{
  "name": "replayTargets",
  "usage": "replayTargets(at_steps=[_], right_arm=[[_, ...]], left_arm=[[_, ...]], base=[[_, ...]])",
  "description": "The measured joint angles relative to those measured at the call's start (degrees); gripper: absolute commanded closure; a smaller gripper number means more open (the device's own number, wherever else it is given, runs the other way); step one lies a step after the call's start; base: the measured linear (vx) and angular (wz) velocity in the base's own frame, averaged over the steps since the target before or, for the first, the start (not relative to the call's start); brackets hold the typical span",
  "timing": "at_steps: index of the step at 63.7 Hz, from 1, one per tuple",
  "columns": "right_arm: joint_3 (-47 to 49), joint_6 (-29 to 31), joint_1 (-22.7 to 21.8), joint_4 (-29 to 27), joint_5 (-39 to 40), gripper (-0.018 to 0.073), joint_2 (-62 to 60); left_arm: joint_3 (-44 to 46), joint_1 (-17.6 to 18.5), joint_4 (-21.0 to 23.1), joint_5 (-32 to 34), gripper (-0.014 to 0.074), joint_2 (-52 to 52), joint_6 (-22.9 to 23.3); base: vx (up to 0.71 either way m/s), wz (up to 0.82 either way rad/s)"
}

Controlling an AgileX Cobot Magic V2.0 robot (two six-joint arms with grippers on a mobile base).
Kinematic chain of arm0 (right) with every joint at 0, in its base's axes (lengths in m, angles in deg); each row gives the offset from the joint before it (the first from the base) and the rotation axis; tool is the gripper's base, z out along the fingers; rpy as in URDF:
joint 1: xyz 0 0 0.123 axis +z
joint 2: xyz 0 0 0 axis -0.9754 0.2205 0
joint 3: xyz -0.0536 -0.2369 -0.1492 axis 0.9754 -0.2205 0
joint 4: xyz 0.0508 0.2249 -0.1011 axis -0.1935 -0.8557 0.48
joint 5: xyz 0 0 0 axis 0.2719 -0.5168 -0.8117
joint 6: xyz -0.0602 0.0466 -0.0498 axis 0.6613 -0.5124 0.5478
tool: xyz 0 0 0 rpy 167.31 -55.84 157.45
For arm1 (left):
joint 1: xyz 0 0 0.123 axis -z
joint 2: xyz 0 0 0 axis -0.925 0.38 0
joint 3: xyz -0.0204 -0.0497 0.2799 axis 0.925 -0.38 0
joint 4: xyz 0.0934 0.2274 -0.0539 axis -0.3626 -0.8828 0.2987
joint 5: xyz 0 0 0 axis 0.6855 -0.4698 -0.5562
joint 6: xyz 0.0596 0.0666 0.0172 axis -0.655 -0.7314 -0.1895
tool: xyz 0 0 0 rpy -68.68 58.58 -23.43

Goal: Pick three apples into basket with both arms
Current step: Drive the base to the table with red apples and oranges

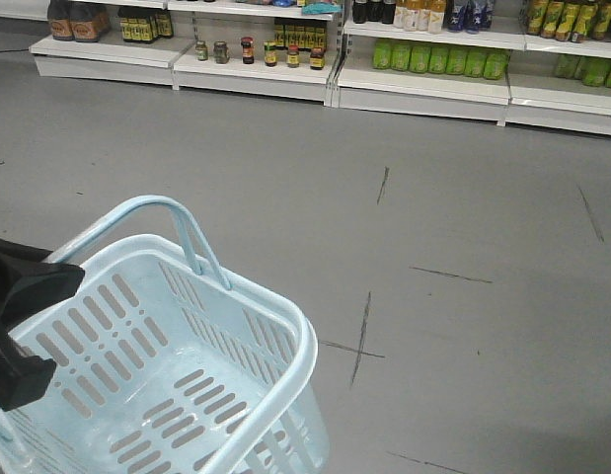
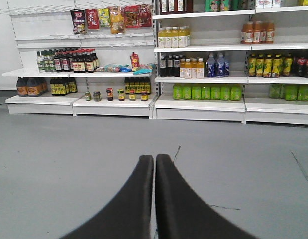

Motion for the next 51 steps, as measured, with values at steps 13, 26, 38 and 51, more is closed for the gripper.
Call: replayTargets(at_steps=[13,26,38,51], right_arm=[[0.0,0.0,0.0,0.0,-0.08,0.0563,0.0],[0.0,0.0,0.0,0.0,0.06,0.0563,0.0],[0.0,0.0,0.0,0.0,0.06,0.0563,0.0],[0.0,0.0,0.0,0.0,0.06,0.0563,0.0]], left_arm=[[0.0,0.0,0.0,0.0,0.0603,0.04,0.0],[-0.07,0.0,0.02,-0.33,0.0603,0.24,0.0],[-0.07,0.0,0.02,-0.4,0.0603,0.53,0.0],[-0.07,0.0,0.02,-0.4,0.0603,0.52,0.0]], base=[[0.21,-0.04],[0.24,-0.12],[0.25,-0.21],[0.25,-0.31]])
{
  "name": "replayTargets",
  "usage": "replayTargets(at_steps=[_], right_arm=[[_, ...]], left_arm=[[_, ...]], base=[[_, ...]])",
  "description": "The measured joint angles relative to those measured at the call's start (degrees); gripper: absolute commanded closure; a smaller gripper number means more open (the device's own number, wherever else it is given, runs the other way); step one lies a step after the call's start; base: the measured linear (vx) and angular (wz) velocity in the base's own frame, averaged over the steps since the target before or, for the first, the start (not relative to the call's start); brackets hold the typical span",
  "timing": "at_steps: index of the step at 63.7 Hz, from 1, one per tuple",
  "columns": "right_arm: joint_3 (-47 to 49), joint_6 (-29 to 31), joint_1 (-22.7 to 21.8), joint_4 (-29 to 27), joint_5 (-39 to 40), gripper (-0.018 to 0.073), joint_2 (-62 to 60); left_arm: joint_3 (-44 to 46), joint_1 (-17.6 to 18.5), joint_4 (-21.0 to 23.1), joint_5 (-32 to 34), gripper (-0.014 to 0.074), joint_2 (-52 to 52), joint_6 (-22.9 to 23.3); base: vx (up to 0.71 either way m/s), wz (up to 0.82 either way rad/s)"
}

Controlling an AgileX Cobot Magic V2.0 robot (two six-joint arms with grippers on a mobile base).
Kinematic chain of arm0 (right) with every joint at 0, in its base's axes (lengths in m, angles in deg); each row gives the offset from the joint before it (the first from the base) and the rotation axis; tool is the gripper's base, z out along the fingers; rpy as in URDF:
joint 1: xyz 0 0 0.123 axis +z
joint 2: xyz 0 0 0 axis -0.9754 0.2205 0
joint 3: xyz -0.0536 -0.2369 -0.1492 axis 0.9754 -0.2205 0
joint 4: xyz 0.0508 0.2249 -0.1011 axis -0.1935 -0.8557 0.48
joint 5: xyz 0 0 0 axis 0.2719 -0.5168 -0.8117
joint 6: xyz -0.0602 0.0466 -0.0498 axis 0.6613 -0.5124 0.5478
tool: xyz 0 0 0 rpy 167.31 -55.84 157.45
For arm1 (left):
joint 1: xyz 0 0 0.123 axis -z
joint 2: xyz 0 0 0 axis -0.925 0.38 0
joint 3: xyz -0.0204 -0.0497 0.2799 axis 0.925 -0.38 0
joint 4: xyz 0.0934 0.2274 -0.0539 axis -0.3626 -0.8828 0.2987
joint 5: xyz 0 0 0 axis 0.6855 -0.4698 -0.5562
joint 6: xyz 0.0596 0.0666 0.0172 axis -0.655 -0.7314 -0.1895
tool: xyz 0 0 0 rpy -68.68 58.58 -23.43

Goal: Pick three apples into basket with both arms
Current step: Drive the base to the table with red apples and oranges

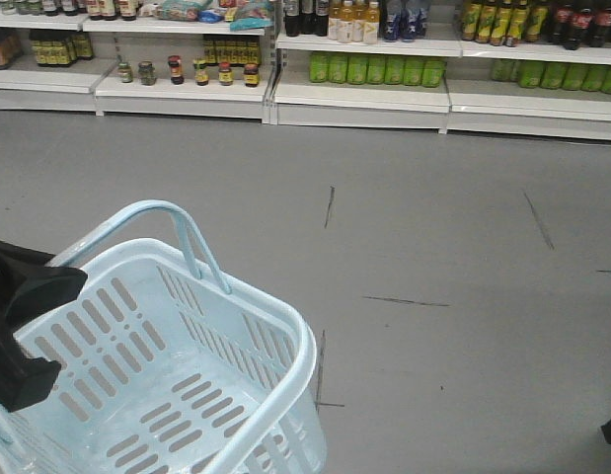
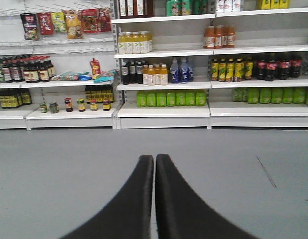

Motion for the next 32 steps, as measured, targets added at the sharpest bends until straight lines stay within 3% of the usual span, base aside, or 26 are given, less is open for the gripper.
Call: replayTargets(at_steps=[32], right_arm=[[0.0,0.0,0.0,0.0,0.0,0.0563,0.0]], left_arm=[[0.0,0.0,0.0,0.0,0.0603,0.0,0.0]], base=[[0.23,-0.35]])
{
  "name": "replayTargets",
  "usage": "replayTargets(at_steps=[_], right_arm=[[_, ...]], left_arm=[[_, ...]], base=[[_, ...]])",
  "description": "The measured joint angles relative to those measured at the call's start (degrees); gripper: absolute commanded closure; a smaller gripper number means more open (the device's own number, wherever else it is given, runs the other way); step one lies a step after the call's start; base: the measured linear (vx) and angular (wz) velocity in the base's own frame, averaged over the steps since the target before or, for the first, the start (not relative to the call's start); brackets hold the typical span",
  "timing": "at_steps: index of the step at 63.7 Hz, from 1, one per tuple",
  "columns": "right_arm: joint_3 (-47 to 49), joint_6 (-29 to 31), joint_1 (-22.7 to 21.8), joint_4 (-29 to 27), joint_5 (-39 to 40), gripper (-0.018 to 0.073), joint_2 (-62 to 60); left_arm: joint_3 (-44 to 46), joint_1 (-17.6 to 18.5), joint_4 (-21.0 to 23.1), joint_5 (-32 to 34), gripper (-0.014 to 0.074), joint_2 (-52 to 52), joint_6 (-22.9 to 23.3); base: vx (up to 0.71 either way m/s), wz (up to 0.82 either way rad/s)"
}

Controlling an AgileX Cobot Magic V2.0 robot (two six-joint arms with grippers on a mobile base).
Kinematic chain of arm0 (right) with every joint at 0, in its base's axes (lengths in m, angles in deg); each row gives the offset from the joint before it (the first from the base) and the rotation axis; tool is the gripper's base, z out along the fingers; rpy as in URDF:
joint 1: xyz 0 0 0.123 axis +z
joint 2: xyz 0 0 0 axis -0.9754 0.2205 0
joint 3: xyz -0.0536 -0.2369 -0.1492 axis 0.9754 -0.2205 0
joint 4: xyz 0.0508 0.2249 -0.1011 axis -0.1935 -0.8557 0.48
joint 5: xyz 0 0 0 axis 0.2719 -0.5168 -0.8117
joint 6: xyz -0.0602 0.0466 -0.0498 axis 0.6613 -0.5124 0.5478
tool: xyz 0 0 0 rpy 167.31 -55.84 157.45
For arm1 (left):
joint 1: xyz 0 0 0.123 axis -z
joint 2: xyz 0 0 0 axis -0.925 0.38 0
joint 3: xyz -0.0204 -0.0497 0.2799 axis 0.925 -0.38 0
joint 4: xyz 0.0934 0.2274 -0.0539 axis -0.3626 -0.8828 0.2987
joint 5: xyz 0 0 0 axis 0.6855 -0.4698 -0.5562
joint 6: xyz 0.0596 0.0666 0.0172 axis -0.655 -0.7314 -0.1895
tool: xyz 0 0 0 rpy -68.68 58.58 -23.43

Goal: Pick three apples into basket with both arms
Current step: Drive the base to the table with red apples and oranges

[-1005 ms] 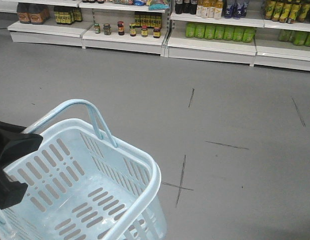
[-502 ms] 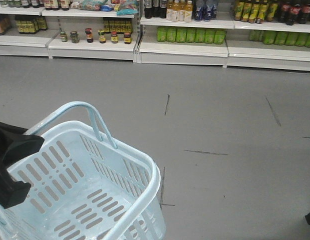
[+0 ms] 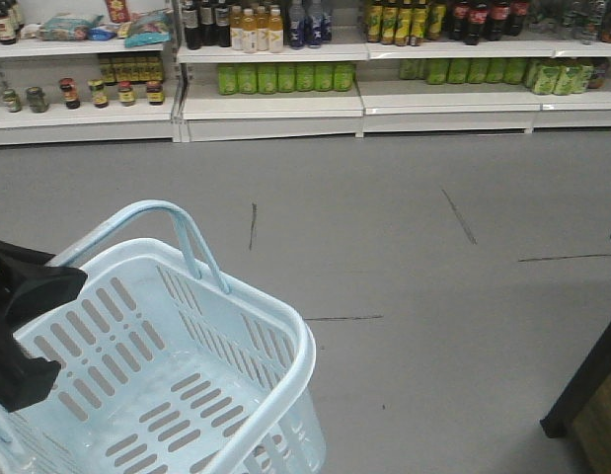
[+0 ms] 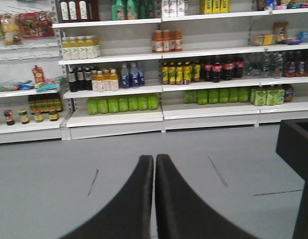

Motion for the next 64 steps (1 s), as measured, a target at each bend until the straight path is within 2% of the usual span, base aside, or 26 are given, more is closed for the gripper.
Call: replayTargets(at_steps=[27,64], right_arm=[[0.0,0.0,0.0,0.0,0.0,0.0563,0.0],[0.0,0.0,0.0,0.0,0.0,0.0563,0.0]], left_arm=[[0.0,0.0,0.0,-0.02,0.0603,0.0,0.0],[0.0,0.0,0.0,-0.02,0.0603,0.0,0.0]], base=[[0.21,-0.52],[0.16,-0.7]])
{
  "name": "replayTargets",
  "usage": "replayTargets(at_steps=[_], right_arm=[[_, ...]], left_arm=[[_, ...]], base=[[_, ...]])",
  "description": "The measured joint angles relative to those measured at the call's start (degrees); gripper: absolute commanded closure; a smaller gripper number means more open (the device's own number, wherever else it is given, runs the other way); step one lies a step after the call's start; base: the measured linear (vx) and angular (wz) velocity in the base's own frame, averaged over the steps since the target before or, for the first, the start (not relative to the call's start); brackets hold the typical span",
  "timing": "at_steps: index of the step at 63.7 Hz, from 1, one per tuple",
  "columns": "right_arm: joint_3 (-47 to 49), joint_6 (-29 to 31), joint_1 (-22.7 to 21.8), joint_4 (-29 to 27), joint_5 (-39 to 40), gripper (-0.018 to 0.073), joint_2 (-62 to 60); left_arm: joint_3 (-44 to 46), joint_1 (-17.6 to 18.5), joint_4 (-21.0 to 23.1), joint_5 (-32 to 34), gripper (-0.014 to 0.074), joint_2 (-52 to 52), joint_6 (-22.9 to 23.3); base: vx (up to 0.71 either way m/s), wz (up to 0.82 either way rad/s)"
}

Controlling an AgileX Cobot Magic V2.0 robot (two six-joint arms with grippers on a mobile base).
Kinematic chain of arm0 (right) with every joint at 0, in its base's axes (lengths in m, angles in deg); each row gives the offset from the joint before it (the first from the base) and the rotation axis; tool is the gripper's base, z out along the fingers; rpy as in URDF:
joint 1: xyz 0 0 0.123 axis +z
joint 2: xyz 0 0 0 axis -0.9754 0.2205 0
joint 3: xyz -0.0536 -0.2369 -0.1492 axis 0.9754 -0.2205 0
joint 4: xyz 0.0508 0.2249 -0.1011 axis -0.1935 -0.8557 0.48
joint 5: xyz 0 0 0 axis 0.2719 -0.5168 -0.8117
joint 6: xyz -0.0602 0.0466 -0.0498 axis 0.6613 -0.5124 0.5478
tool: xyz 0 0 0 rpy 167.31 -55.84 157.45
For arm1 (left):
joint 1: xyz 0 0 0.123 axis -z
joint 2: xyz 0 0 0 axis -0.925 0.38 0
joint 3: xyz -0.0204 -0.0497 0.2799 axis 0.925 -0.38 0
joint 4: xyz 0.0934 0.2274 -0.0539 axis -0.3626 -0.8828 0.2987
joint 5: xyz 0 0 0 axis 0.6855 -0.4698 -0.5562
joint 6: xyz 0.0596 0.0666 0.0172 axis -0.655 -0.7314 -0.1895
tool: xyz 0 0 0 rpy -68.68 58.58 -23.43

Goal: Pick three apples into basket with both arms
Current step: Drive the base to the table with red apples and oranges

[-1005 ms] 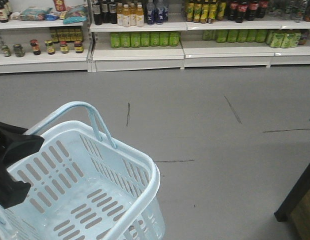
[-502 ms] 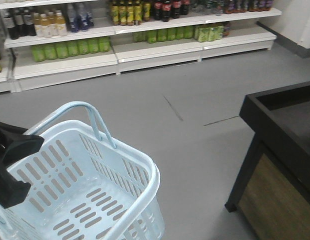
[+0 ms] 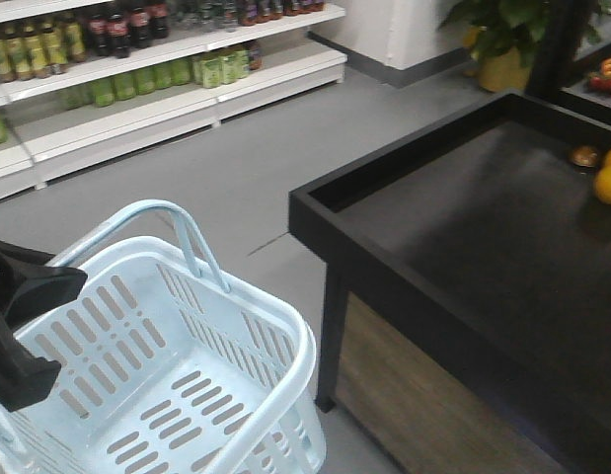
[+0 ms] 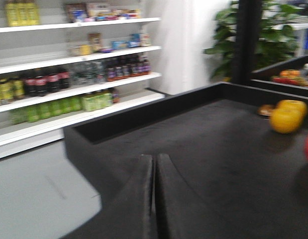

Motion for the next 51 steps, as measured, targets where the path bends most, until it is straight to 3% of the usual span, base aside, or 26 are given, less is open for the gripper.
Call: replayTargets(at_steps=[51], right_arm=[[0.0,0.0,0.0,0.0,0.0,0.0563,0.0]], left_arm=[[0.0,0.0,0.0,0.0,0.0603,0.0,0.0]], base=[[0.11,-0.61]])
